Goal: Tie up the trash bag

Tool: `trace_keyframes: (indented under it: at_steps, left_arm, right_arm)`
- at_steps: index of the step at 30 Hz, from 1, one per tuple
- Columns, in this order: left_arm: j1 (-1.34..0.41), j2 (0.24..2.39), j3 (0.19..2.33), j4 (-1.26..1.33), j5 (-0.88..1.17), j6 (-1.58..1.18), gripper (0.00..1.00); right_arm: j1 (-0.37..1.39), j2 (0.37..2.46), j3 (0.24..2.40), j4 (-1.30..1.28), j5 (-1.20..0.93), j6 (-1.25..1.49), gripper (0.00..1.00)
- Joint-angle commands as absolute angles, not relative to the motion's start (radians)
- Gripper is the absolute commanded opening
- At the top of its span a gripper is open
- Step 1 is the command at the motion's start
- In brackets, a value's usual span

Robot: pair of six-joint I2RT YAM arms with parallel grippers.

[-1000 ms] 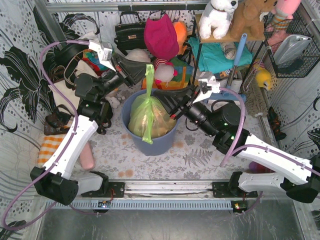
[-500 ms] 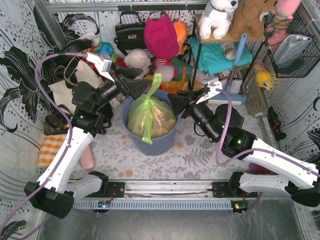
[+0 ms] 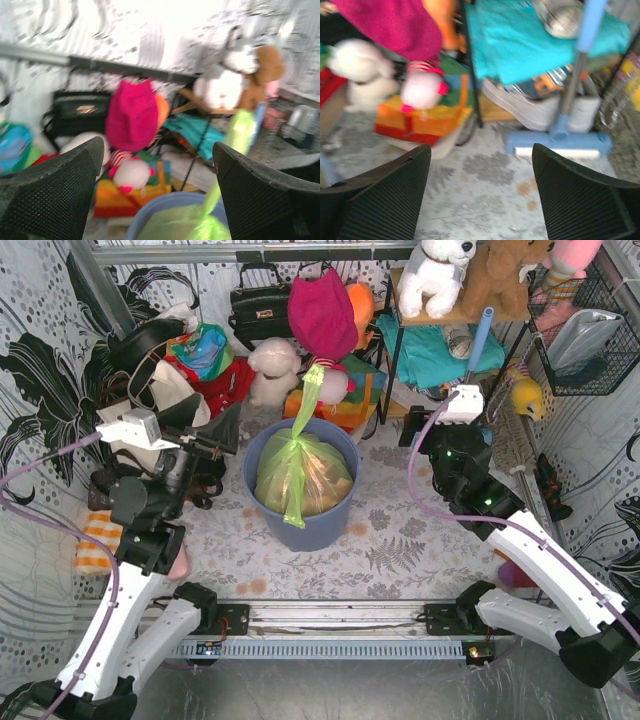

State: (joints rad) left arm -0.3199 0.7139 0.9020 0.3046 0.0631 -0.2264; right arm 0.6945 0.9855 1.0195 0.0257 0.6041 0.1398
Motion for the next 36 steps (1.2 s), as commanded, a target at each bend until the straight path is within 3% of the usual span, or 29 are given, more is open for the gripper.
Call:
trace_keyframes:
  at_steps: [1,5,9,16,21,27,36]
  left_arm:
    - [-0.318,0.672,0.782,0.274,-0.264,-0.168,0.98]
    - [-0.319,0.671,0.676,0.228,-0.488,-0.158,0.98]
    - [-0.318,0.681,0.532,0.298,-0.642,-0.145,0.98]
    - [-0.313,0.812,0.354,0.479,-0.795,-0.19,0.99]
    - [-0.299,1.021,0.248,0.739,-0.786,-0.147,0.98]
    - [-0.271,1.267,0.176,1.084,-0.68,-0.08,0.98]
    - [-0.158,1.41,0.197,1.199,-0.367,-0.071,0.98]
  right_arm:
    - [0.565,0.978,0.927,-0.02,0.561,0.171,0.85]
    - [0.415,0.999,0.838,-0.016,0.535,0.219,0.98]
    - [0.269,1.023,0.724,0.039,0.526,0.243,0.97]
    - [0.133,1.109,0.45,0.354,0.573,0.205,0.97]
    - [0.088,1.225,0.302,0.646,0.623,0.138,0.97]
    - [0.07,1.346,0.301,0.831,0.595,0.073,0.97]
    - [0.06,1.461,0.278,1.064,0.442,0.031,0.97]
